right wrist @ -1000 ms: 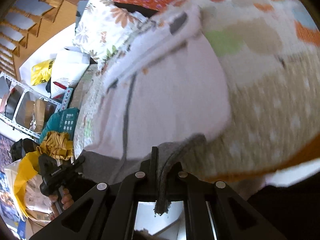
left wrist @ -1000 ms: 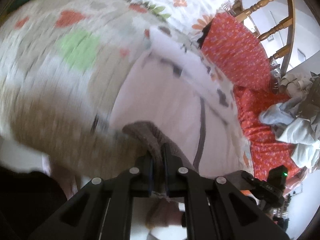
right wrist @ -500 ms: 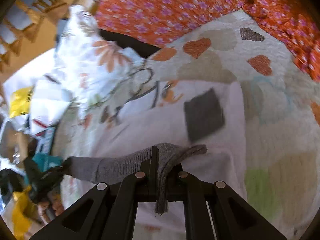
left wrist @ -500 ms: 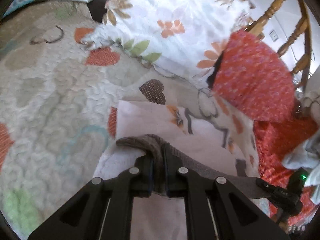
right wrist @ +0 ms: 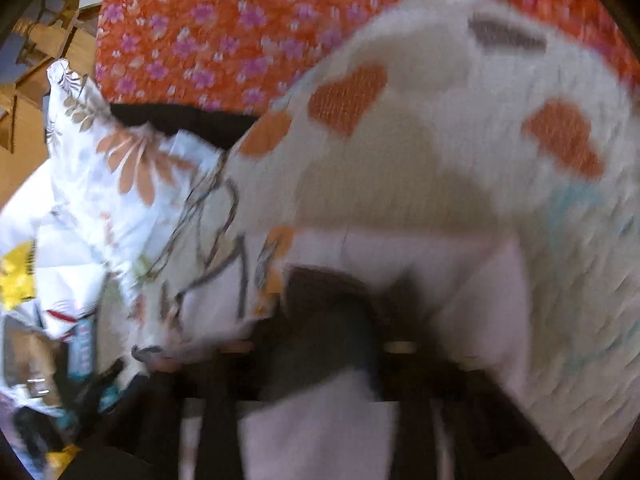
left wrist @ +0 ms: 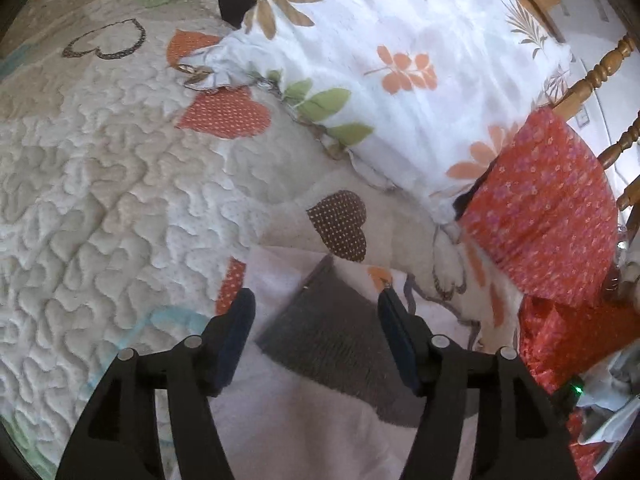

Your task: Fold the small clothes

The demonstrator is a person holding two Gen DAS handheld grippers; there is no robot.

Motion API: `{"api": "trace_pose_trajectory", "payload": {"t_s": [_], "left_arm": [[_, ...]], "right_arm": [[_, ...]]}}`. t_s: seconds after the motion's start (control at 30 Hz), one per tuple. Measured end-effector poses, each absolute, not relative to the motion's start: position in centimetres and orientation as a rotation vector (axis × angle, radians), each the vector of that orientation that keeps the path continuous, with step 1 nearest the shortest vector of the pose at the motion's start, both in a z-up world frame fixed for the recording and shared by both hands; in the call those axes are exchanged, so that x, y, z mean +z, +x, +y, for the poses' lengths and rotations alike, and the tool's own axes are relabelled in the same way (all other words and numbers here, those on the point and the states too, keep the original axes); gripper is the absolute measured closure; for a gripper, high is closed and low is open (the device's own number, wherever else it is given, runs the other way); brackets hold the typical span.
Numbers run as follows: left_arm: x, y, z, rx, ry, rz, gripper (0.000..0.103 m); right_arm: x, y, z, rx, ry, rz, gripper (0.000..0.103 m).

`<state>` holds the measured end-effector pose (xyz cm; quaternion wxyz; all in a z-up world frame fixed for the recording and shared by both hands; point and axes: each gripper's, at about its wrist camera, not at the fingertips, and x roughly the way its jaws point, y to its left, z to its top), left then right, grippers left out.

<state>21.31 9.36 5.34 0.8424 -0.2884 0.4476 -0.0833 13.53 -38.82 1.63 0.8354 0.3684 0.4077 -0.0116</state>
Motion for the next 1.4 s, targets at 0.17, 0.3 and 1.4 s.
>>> {"api": "trace_pose_trajectory", "payload": {"t_s": [0.17, 0.3, 1.4], "left_arm": [[6.1, 20.1, 8.8, -0.144, -0.449, 0.958, 0.038], [5.8, 18.5, 8.0, -0.139, -0.293, 0.980, 0.038], [6.1, 6.7, 12.7, 0.045, -0.075, 1.032, 0.069]], "right_arm": [[3.1, 12.7, -39.5, -0.091, 0.708, 0.842, 0.035], [3.7, 11.6, -39.3, -0.107, 0.656, 0.870, 0.035], [6.0, -1.5, -37.5, -0.254, 0.309, 0.988, 0.042]]}}
